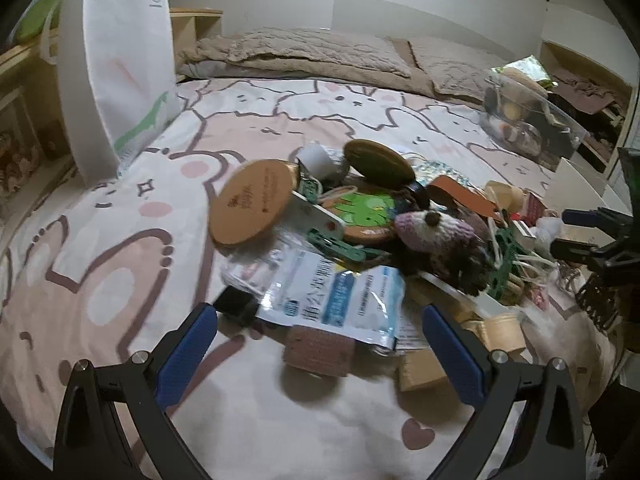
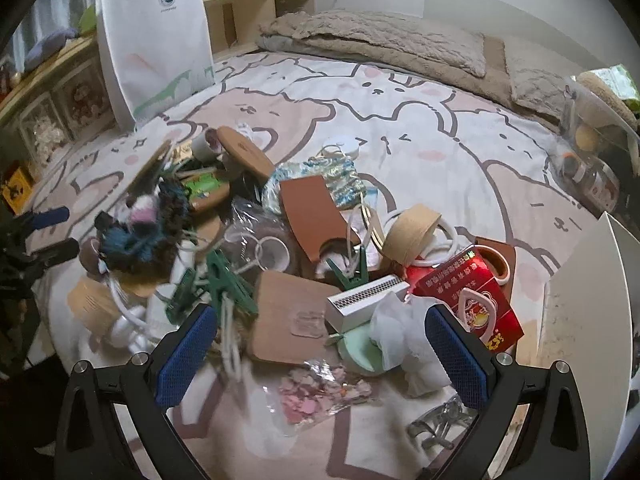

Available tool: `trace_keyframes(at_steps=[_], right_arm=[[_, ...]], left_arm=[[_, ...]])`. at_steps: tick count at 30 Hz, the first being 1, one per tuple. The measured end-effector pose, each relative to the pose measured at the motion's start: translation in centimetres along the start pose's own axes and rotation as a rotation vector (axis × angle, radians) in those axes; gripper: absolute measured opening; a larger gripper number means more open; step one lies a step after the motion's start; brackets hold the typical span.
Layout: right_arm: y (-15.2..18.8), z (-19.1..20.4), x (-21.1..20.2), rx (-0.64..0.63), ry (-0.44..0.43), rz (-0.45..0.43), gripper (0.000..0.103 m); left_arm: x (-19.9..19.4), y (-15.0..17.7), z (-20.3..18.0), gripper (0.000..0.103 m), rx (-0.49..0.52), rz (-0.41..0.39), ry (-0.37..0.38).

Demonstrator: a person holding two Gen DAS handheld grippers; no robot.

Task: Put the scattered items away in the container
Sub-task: 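Move both grippers back over the pile of scattered items, then lower the left gripper onto the brown bandage roll while the right gripper lowers onto the white mesh puff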

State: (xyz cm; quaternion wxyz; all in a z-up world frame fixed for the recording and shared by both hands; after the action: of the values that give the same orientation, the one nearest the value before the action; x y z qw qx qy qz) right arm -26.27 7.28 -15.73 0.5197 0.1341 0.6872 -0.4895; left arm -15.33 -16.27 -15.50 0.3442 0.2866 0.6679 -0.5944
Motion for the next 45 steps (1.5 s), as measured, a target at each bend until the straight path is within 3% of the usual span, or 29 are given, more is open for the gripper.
trace_keyframes(at_steps=[4,7,13,20,31,39,42,43,45], right_arm=[[0.1,-1.1,-1.1,-0.009,0.074,-0.111,0.103],[0.5,-2.1,-1.4,0.006,0.1,-0.125,0.103],[2.5,-4.2,0.1,0.065,0.16,-0.091,0.103],[4.1,-5.0,1.9,0.061,0.248,-0.048,0.103],[5.2,-5.3,3.2,0.127,0.177,-0.016,0.103],[5.3,-5.3,3.1,0.121,0.156,-0.022,0.103],[5.2,-5.4,2.9,0.125,0.193,-0.014,0.103],[5.2,-5.4,2.8,0.118,0.204,-0.015,0.102],[5.1,-5.0,2.6,0.089,0.21,-0.022,0.083]], left_arm=[[0.7,0.4,0.0,0.103,0.023,0.005,-0.041],[1.4,1.0,0.3,0.103,-0.01,0.022,-0.033],[2.7,1.9,0.4,0.103,-0.058,0.056,-0.056],[3.0,2.3,0.0,0.103,0.0,0.028,-0.111],[4.1,2.5,0.1,0.103,-0.046,0.066,-0.024],[3.8,2.6,0.3,0.103,-0.021,0.069,-0.022],[3.6,2.7,0.3,0.103,0.008,0.06,-0.024],[3.5,2.8,0.2,0.103,0.022,0.058,-0.024],[3.5,2.9,0.1,0.102,0.042,0.06,-0.023]])
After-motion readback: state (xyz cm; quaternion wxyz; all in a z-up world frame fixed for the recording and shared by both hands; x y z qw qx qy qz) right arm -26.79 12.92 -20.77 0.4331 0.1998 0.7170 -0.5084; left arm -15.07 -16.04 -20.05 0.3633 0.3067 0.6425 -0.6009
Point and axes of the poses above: each gripper's, at about its wrist camera, not at the fingertips, and x roughly the way its jaws point, z to its left, y to its underside, the point moved 7 cm from there along x, roughly the way its jaws point, and after that the axes turned 6 degrees about z, right-handed, at the moved point
